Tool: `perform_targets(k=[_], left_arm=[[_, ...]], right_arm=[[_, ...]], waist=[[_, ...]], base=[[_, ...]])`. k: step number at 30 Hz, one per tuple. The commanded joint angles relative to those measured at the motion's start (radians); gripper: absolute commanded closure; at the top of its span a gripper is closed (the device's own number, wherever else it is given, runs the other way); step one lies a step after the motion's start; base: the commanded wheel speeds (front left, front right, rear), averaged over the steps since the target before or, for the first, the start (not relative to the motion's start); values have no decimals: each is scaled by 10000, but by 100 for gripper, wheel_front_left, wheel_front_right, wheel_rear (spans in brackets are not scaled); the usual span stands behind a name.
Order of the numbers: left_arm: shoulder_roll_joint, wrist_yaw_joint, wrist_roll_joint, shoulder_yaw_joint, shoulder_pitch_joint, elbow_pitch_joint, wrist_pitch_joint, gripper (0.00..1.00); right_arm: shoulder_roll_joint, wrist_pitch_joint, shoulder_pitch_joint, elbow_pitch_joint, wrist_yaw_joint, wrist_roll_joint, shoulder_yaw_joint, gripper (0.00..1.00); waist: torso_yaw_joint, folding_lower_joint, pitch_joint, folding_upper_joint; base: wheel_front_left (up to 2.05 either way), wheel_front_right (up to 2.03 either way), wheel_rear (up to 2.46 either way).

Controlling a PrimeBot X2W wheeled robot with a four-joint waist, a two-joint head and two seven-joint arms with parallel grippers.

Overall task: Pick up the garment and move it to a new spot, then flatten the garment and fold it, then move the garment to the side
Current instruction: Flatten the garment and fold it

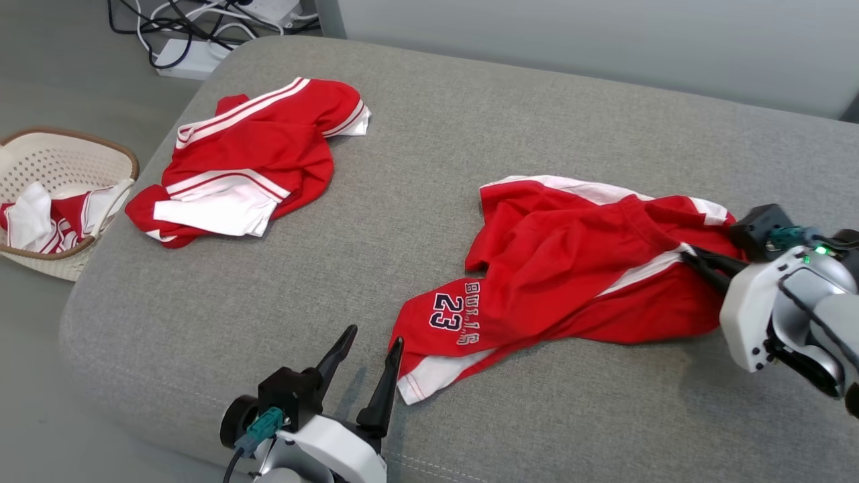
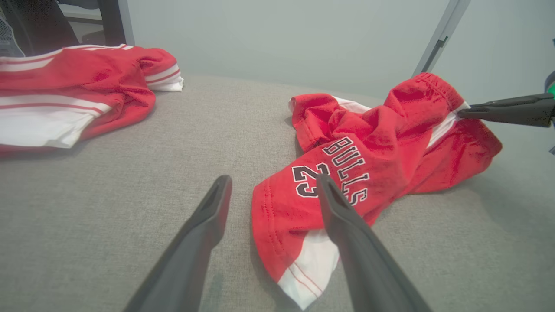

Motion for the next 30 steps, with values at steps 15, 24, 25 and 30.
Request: perform_targets(k=[15, 24, 25, 30], left_arm=[[70, -804, -2157, -2114, -929, 2541, -59, 0], [70, -811, -1345, -2951, -1491, 3199, -59, 0], [70, -811, -1245, -2917, -1474, 3237, -59, 0], [73, -812, -613, -3044, -1488, 3222, -59, 0]], right_arm=[[-2, -918, 642, 1461, -4, 1204, -51, 100], [221, -1097, 312, 1565, -4, 1263, 123, 100], [231, -1107, 276, 1576, -4, 1265, 138, 100], [241, -1227, 185, 1656, -4, 1306, 200, 100]], waist=[[-770, 0, -193, 0], [-849, 0, -71, 0], [-848, 0, -56, 0], [-789, 0, 6, 0]], base=[[0, 0, 0], [0, 0, 0], [0, 0, 0], [0, 0, 0]])
